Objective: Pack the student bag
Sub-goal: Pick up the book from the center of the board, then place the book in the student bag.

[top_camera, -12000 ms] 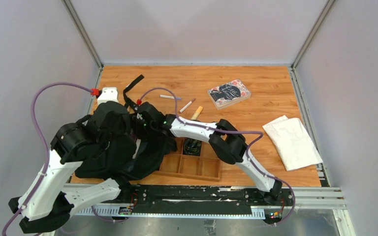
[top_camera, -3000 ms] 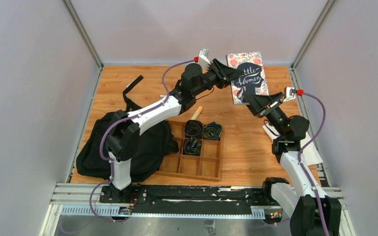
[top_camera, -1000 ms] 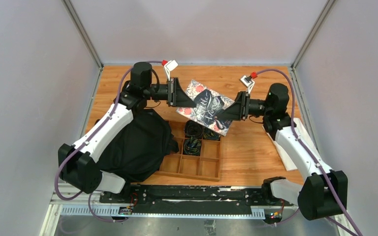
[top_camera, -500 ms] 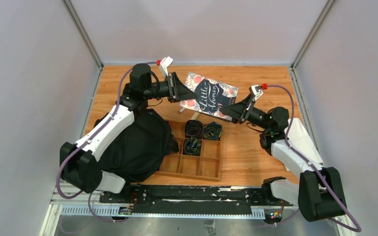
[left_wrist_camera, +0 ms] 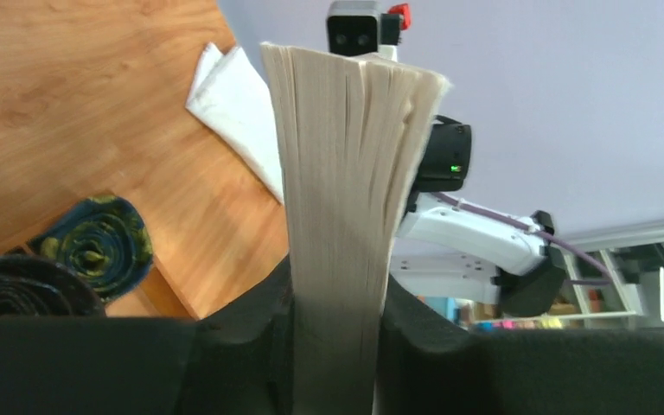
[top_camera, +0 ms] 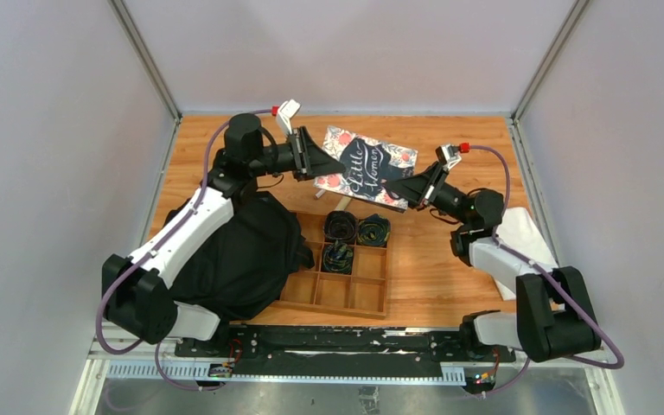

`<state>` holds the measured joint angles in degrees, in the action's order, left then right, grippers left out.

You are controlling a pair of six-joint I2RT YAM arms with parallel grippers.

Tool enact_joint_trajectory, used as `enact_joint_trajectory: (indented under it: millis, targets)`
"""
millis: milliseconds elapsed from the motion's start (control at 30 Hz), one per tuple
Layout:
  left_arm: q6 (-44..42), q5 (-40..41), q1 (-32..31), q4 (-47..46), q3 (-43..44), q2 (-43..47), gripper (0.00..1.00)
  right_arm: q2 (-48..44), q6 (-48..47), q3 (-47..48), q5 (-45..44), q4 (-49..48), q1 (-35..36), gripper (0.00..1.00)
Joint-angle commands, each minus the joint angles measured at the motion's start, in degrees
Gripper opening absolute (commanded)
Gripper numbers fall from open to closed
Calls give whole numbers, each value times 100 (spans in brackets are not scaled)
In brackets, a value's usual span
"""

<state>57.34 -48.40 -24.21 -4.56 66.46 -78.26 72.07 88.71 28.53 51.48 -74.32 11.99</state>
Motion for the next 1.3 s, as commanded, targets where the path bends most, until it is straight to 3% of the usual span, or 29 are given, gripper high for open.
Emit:
enact_joint_trajectory:
  millis: [0, 33, 67, 167, 233, 300, 367, 467, 633, 800, 1067, 1200, 1267]
  targets:
    - [-888, 195, 20, 1075, 328, 201, 52, 48, 91, 113, -175, -379, 48, 0]
    - [-1586, 576, 21, 1986, 626, 192, 68, -36, 28, 11, -223, -231, 6, 0]
    - [-2193, 1051, 14, 2927, 888, 211, 72, -161, -88, -93, -234, 31, -75, 0]
    - [-3418, 2987, -25, 4631, 1205, 580, 74, -811, -694, -368, -242, 1452, -455, 0]
    - [-3819, 3763, -70, 5208, 1050, 925, 76, -1577, -1482, -273, -248, 3145, -739, 0]
    - [-4052, 4513, -311, 5733, 820, 1182, 78, -2206, -2543, 52, -568, 5146, -875, 0]
    - [-3967, 5839, -1041, 6219, 586, 1354, 75, -2627, -3617, 450, -967, 6908, -906, 0]
    - [-3303, 6969, -2101, 6563, 136, 1477, 77, -2827, -4233, 928, -1183, 7976, -915, 0]
    - [-2548, 7300, -2618, 6532, -354, 1221, 82, -2795, -4294, 1049, -1048, 8011, -910, 0]
    - [-2347, 7737, -2782, 6500, -505, 827, 75, -2614, -4382, 1145, -888, 8039, -916, 0]
    - [-2352, 7550, -2782, 6301, -847, 521, 72, -2538, -4417, 1181, -859, 8017, -909, 0]
    - [-2215, 7774, -2782, 6328, -918, 627, 58, -2561, -4418, 1172, -842, 8015, -910, 0]
    - [-2124, 8045, -2782, 6387, -947, 774, 42, -2593, -4413, 1170, -842, 8017, -910, 0]
